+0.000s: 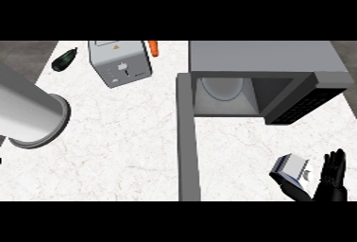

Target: Pick up the milk, place it into the microwave and close the microwave

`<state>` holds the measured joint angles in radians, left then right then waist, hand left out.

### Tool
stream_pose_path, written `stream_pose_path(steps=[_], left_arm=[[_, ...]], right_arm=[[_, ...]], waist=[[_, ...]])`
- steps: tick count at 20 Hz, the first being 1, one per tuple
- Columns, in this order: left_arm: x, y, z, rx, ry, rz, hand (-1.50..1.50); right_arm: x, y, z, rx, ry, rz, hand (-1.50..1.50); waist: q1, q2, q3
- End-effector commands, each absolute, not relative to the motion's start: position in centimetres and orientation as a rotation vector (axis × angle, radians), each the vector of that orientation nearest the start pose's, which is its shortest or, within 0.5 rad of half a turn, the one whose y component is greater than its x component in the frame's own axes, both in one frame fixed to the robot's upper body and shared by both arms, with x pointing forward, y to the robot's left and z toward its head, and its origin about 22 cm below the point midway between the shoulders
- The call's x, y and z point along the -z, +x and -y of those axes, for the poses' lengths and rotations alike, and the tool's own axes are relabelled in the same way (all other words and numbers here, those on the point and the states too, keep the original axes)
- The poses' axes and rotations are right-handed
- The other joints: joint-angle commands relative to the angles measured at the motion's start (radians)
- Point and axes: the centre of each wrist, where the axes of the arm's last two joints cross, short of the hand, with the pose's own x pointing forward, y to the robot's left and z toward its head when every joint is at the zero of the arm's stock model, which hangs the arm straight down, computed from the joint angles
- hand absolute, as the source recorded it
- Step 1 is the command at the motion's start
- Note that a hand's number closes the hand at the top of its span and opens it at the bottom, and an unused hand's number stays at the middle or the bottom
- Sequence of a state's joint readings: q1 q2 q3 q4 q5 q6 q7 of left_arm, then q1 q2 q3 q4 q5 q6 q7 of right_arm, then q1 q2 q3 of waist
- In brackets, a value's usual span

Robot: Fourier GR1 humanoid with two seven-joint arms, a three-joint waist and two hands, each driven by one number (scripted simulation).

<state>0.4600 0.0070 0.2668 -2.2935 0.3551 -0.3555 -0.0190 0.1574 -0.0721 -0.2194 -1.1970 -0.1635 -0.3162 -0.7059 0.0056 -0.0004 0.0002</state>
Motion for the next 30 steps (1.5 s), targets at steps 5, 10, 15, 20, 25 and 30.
stream_pose_path(steps=[5, 10, 15, 20, 25, 30], left_arm=[[-9.5, 10.1, -30.6, -0.038, -0.054, 1.965, -1.5], [-11.1, 10.7, -30.8, -0.048, -0.075, 1.949, -1.5], [-10.0, 11.5, -30.7, -0.051, -0.055, 1.962, -1.5], [-8.9, 12.8, -30.6, -0.055, -0.065, 1.94, -1.5], [-8.9, 11.5, -30.1, -0.064, -0.087, 1.944, -1.5], [-9.5, 10.8, -31.4, -0.051, -0.111, 1.938, -1.5]], right_arm=[[14.6, 13.7, 34.7, 0.349, -0.767, 1.58, -1.5], [16.4, 14.2, 34.8, 0.365, -0.577, 1.638, -1.5], [16.1, 14.3, 33.7, 0.277, -0.153, 1.735, -1.5], [16.8, 15.2, 31.2, 0.291, -0.214, 1.859, 1.5], [14.4, 18.3, 31.8, 0.309, -0.6, 1.864, 1.5], [13.4, 21.0, 31.4, 0.224, -0.307, 1.949, 1.5]], waist=[[0.0, 0.0, 0.0], [0.003, 0.001, 0.002], [-0.001, 0.0, 0.001], [-0.005, 0.001, 0.0], [-0.005, -0.001, -0.002], [0.003, 0.0, 0.0]])
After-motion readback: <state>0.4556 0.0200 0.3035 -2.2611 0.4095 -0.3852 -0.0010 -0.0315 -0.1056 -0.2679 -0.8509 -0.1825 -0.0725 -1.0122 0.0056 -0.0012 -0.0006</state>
